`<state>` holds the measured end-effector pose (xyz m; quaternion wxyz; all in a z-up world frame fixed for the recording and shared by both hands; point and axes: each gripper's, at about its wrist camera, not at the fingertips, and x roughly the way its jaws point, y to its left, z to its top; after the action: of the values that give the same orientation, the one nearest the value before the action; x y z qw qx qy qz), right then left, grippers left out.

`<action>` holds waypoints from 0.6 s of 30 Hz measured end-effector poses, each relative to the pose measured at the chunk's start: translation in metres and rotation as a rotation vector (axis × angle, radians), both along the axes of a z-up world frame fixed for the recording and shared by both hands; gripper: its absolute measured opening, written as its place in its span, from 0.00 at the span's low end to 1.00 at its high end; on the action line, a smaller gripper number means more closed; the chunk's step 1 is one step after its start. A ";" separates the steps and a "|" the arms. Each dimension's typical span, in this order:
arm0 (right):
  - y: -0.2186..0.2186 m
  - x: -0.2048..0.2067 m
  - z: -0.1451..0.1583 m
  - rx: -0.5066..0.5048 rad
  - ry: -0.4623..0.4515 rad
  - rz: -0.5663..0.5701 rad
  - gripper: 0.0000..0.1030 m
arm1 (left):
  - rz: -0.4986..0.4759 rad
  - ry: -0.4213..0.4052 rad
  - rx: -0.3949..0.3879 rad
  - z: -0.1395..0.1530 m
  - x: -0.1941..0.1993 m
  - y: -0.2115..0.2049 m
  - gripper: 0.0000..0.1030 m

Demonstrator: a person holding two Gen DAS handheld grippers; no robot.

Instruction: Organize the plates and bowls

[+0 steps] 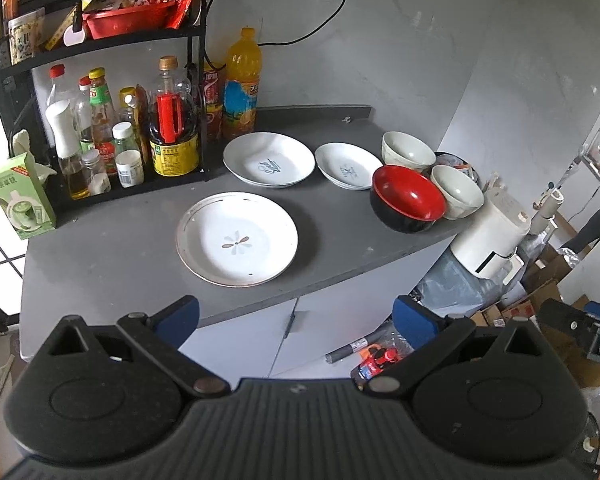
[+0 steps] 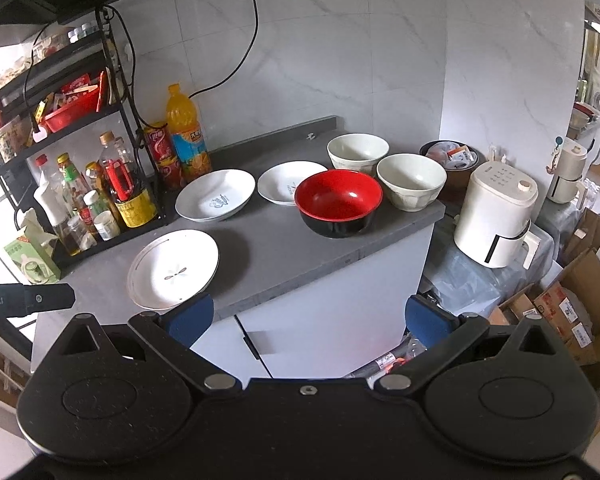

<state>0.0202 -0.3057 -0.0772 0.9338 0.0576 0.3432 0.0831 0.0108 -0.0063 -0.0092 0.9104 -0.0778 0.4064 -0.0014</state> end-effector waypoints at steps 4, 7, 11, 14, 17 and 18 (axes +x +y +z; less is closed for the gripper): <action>0.001 0.002 0.001 -0.005 -0.011 -0.004 1.00 | 0.002 -0.003 0.010 0.001 0.000 0.002 0.99; 0.003 0.004 0.001 -0.005 -0.018 0.001 1.00 | 0.006 0.005 0.015 -0.002 0.002 0.006 0.99; 0.007 0.005 0.001 -0.017 -0.019 0.006 1.00 | 0.002 0.012 0.004 -0.002 0.004 0.008 0.99; 0.010 0.006 0.001 -0.011 -0.017 0.006 1.00 | -0.006 0.010 0.020 -0.002 0.003 0.010 0.99; 0.014 0.007 0.002 -0.014 -0.025 0.008 1.00 | -0.007 0.013 0.018 -0.002 0.002 0.013 0.99; 0.016 0.007 0.003 -0.017 -0.026 0.007 1.00 | -0.008 0.011 0.021 -0.002 0.002 0.013 0.99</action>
<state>0.0277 -0.2897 -0.0745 0.9383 0.0474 0.3320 0.0842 0.0124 0.0070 -0.0110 0.9088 -0.0668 0.4118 -0.0006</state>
